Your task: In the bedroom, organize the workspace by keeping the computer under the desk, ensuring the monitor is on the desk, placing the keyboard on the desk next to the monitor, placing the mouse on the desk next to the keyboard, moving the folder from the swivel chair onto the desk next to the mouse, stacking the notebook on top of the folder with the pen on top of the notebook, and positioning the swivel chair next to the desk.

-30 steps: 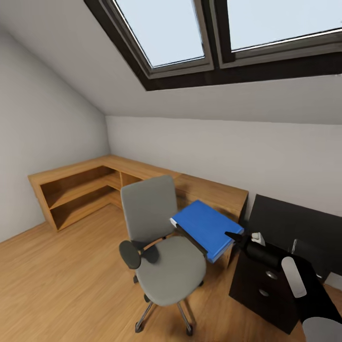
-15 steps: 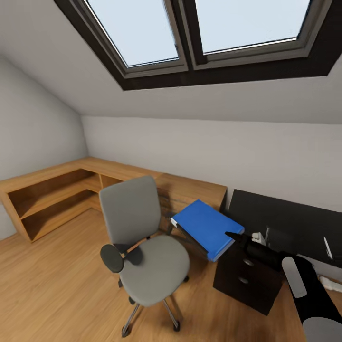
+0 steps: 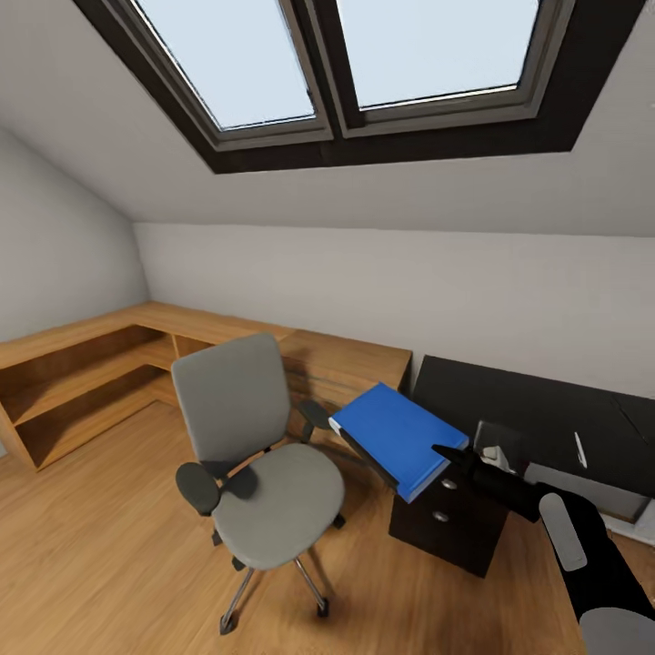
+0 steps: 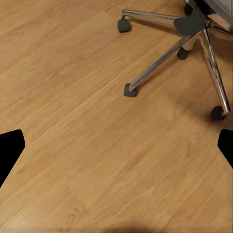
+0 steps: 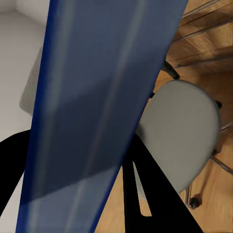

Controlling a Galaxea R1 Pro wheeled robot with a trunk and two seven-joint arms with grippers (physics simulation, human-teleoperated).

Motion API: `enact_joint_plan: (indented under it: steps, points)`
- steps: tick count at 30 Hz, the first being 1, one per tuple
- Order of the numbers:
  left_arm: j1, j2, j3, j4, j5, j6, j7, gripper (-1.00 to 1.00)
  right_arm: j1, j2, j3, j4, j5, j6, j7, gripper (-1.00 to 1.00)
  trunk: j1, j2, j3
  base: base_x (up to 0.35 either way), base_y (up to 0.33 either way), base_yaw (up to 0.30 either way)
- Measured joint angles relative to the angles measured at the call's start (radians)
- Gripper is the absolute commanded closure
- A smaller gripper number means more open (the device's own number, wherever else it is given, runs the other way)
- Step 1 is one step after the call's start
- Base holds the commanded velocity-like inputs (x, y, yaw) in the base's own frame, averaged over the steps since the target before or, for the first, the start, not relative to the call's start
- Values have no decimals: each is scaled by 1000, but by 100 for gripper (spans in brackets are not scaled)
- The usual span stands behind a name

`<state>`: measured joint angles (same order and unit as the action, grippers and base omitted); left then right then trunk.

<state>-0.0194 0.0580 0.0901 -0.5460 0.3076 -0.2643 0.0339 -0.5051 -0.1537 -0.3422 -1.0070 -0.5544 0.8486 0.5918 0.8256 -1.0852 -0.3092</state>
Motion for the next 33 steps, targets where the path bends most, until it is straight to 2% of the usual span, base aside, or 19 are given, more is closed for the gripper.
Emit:
enact_joint_plan:
  steps: [3,9,14,19,28,33]
  points:
    - [0,0,0,0,-1,-1,0,-100,0,-1,-3,4,-1,0,0,100,0,0,1,-3,-1,-199]
    - [0,0,-2,0,0,-1,-1,-100,0,-2,-40,6,-1,-1,1,100,0,0,3,-1,0,-235]
    - [0,0,-2,0,0,0,-1,-100,0,-3,-56,7,-1,-28,1,100,0,0,7,0,0,-219]
    - [0,-1,-5,0,0,0,-1,-100,0,-4,-66,7,-1,-60,1,100,-19,35,28,0,0,-185]
    - [0,0,-3,2,1,0,-1,-100,0,-4,-82,7,-1,-68,2,100,-54,98,67,0,0,-168]
    - [0,1,-3,55,2,-21,-1,-100,0,-5,-86,7,-1,-69,3,100,-73,133,90,0,0,-123]
